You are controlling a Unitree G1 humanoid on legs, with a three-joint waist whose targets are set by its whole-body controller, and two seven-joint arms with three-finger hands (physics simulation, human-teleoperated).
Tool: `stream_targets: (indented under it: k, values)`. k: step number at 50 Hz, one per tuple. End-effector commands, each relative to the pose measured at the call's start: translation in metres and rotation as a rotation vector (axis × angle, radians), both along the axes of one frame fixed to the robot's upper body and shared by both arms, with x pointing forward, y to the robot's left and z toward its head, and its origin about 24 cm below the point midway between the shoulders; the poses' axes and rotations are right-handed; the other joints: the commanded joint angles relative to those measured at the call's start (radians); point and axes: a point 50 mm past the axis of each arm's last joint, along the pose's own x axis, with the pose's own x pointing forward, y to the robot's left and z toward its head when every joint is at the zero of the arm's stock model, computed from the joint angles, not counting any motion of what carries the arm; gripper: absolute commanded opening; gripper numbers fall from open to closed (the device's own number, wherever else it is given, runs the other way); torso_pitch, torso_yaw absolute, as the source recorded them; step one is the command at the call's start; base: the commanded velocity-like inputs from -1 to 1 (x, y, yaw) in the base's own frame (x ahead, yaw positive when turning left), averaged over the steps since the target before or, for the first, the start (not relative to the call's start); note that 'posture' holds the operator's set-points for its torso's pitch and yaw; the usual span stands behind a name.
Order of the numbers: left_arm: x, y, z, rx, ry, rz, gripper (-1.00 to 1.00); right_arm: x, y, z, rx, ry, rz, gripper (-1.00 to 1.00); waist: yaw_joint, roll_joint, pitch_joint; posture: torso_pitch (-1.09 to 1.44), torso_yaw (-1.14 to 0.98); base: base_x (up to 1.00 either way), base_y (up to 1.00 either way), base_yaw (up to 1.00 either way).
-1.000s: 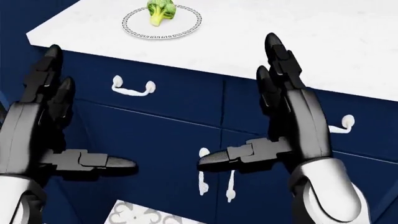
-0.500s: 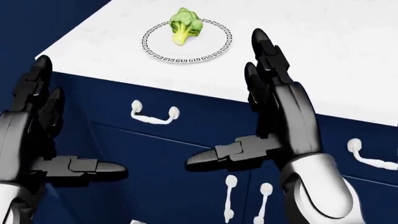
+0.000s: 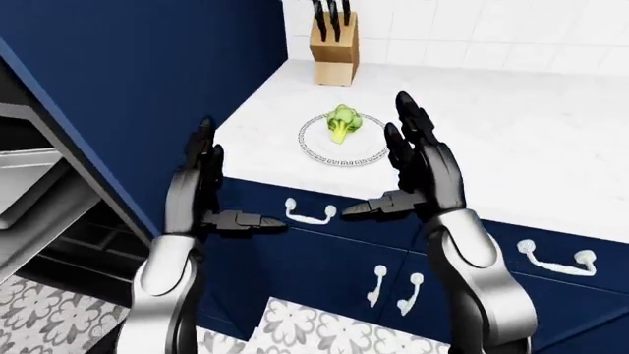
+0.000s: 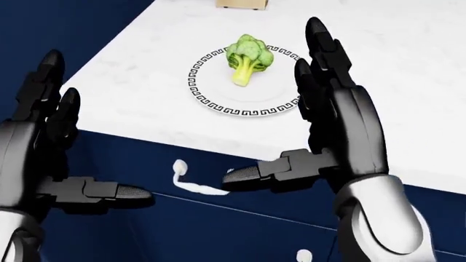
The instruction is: Place the broccoli on the top rack of the oven.
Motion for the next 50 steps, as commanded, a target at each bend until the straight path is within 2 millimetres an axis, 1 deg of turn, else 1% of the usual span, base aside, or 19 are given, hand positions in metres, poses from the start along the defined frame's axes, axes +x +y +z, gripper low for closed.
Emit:
stream_targets:
  k: [1, 2, 4, 7, 10, 14, 16, 18, 19, 20, 23, 25, 27, 28, 30, 32, 37, 42, 50]
  values:
    - [-0.003, -0.001, 0.012, 0.005, -0.065, 0.002, 1.0, -0.004, 0.0, 0.013, 0.006, -0.071, 0.007, 1.0, -0.003, 0.007, -0.015, 0.0, 0.0, 0.13, 0.0, 0.0]
    - [-0.001, -0.001, 0.009, 0.006, -0.064, 0.001, 1.0, -0.004, 0.0, 0.013, 0.008, -0.072, 0.007, 1.0, 0.004, 0.015, -0.009, 0.0, 0.0, 0.13, 0.0, 0.0]
    - [-0.001, -0.001, 0.009, 0.005, -0.063, 0.001, 1.0, -0.003, 0.0, 0.012, 0.011, -0.072, 0.006, 1.0, 0.009, 0.003, -0.022, 0.0, 0.0, 0.13, 0.0, 0.0]
    - [-0.002, -0.002, 0.01, 0.007, -0.064, -0.002, 1.0, -0.003, 0.0, 0.014, 0.007, -0.076, 0.006, 1.0, 0.014, -0.023, -0.023, 0.0, 0.0, 0.18, 0.0, 0.0]
    - [-0.003, -0.002, 0.012, 0.006, -0.066, 0.0, 1.0, -0.004, 0.0, 0.014, 0.008, -0.078, 0.006, 1.0, 0.016, -0.054, 0.009, 0.0, 0.0, 0.39, 0.0, 0.0]
    - [0.0, -0.003, 0.012, 0.004, -0.068, -0.004, 1.0, -0.004, -0.001, 0.015, 0.009, -0.082, 0.006, 1.0, 0.022, -0.088, 0.006, 0.0, 0.0, 0.39, 0.0, 0.0]
    - [-0.001, -0.003, 0.012, 0.003, -0.067, -0.005, 1.0, -0.004, -0.001, 0.015, 0.007, -0.082, 0.004, 1.0, 0.025, -0.116, -0.002, 0.0, 0.0, 0.39, 0.0, 0.0]
    - [-0.001, -0.002, 0.01, -0.002, -0.063, -0.005, 1.0, -0.005, -0.001, 0.016, 0.006, -0.083, 0.004, 1.0, 0.02, -0.156, -0.007, 0.0, 0.0, 0.37, 0.0, 0.0]
    - [-0.001, -0.003, 0.01, 0.0, -0.062, -0.006, 1.0, -0.004, -0.001, 0.016, 0.007, -0.082, 0.003, 1.0, 0.012, -0.121, 0.007, 0.0, 0.0, 0.06, 0.0, 0.0]
    - [-0.002, -0.003, 0.011, 0.0, -0.063, -0.006, 1.0, -0.003, -0.002, 0.015, 0.011, -0.079, 0.002, 1.0, 0.024, -0.134, -0.006, 0.0, 0.0, 0.0, 0.0, 0.0]
    - [-0.002, -0.003, 0.012, 0.001, -0.064, -0.006, 1.0, -0.004, -0.001, 0.016, 0.013, -0.076, 0.005, 1.0, 0.024, -0.12, -0.009, 0.0, 0.0, 0.0, 0.0, 0.0]
    - [-0.002, -0.002, 0.012, 0.002, -0.064, -0.004, 1.0, -0.004, 0.0, 0.017, 0.016, -0.077, 0.009, 1.0, 0.018, -0.095, -0.002, 0.0, 0.0, 0.0, 0.0, 0.0]
    - [-0.003, -0.003, 0.013, 0.001, -0.065, -0.007, 1.0, -0.003, 0.002, 0.02, 0.017, -0.081, 0.011, 1.0, 0.012, -0.052, -0.008, 0.0, 0.0, 0.0, 0.0, 0.0]
    - [-0.004, -0.003, 0.013, 0.0, -0.066, -0.008, 1.0, -0.003, 0.003, 0.021, 0.016, -0.083, 0.013, 1.0, 0.008, -0.079, -0.013, 0.0, 0.0, 0.0, 0.0, 0.0]
    - [-0.004, -0.003, 0.014, 0.001, -0.068, -0.007, 1.0, -0.003, 0.003, 0.026, 0.017, -0.09, 0.013, 1.0, 0.01, -0.073, -0.026, 0.0, 0.0, 0.0, 0.0, 0.0]
    - [-0.004, -0.003, 0.015, 0.002, -0.07, -0.008, 1.0, -0.004, 0.004, 0.029, 0.014, -0.096, 0.015, 1.0, 0.01, -0.07, -0.022, 0.0, 0.0, 0.0, 0.0, 0.0]
    - [-0.004, -0.003, 0.017, 0.005, -0.073, -0.01, 1.0, -0.001, 0.007, 0.038, -0.013, -0.111, 0.009, 1.0, 0.011, -0.078, -0.032, 0.0, 0.0, 0.0, 0.0, 0.0]
    - [-0.003, -0.004, 0.016, 0.003, -0.072, -0.01, 1.0, 0.004, 0.012, 0.041, -0.13, -0.139, -0.031, 1.0, 0.01, -0.082, -0.028, 0.0, 0.0, 0.0, 0.0, 0.0]
    - [-0.004, -0.003, 0.016, 0.002, -0.072, -0.006, 1.0, 0.029, 0.024, 0.066, -0.294, -0.15, -0.033, 1.0, 0.011, -0.086, -0.017, 0.0, 0.0, 0.0, 0.0, 0.0]
